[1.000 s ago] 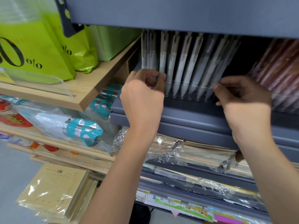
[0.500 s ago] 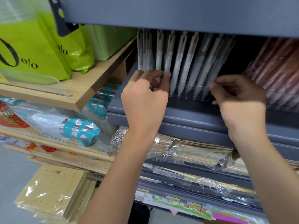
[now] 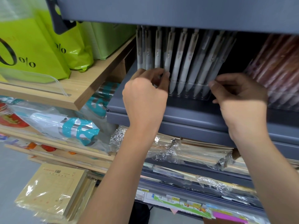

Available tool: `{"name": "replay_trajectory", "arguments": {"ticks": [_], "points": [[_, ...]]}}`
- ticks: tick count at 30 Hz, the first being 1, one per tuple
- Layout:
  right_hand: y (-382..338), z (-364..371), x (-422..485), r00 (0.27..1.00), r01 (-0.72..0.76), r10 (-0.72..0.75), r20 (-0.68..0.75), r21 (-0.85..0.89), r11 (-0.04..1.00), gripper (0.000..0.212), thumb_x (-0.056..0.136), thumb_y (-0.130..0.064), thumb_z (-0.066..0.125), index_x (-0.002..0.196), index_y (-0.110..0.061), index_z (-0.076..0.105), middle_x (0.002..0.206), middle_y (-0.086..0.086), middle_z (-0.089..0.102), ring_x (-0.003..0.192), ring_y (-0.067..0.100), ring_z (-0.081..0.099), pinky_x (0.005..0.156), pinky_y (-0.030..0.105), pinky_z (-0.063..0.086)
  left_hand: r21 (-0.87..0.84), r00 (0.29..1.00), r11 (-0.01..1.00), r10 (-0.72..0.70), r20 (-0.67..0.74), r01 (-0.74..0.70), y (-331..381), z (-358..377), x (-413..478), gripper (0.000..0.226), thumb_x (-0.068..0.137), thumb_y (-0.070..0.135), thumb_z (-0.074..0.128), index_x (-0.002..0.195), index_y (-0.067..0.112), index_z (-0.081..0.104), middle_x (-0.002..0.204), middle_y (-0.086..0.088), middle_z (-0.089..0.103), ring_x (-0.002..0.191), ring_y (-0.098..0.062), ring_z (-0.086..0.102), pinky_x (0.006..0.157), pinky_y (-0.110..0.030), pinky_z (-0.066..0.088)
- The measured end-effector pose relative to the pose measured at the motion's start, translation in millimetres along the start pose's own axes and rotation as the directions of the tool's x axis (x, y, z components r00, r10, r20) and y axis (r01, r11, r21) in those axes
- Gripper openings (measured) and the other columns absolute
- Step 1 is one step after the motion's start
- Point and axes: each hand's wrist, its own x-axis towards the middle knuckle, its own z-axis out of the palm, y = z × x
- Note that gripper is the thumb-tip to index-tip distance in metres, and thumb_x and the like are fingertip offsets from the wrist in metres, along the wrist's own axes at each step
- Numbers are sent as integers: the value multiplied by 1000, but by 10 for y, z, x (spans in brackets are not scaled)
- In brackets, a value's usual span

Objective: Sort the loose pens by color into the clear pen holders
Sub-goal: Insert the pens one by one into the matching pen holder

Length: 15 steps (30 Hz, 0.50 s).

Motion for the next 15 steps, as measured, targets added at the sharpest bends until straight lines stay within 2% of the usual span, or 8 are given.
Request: {"name": "replay_trajectory", "arguments": {"ticks": [9,15], "points": [[3,2,10,1000,3,-3,-7,-3,1000,9,81,-27,72,80,-36,67,74,-17,70,71,8,65,72,42,59,-14,1000,1000,-10,-3,10,-14,9,7,10,85,28,73,89,21,79,83,2,70,70,-18,62,65,-34,49],[2,-1,3,1000,7,-8,-3,-9,1000,9,81,-28,72,80,-36,68,75,-16,70,73,9,66,73,42,60,-48,998,999,-12,-67,9,38,-29,-41,10,86,29,75,88,20,79,79,4,67,68,-7,55,65,-17,41]]}}
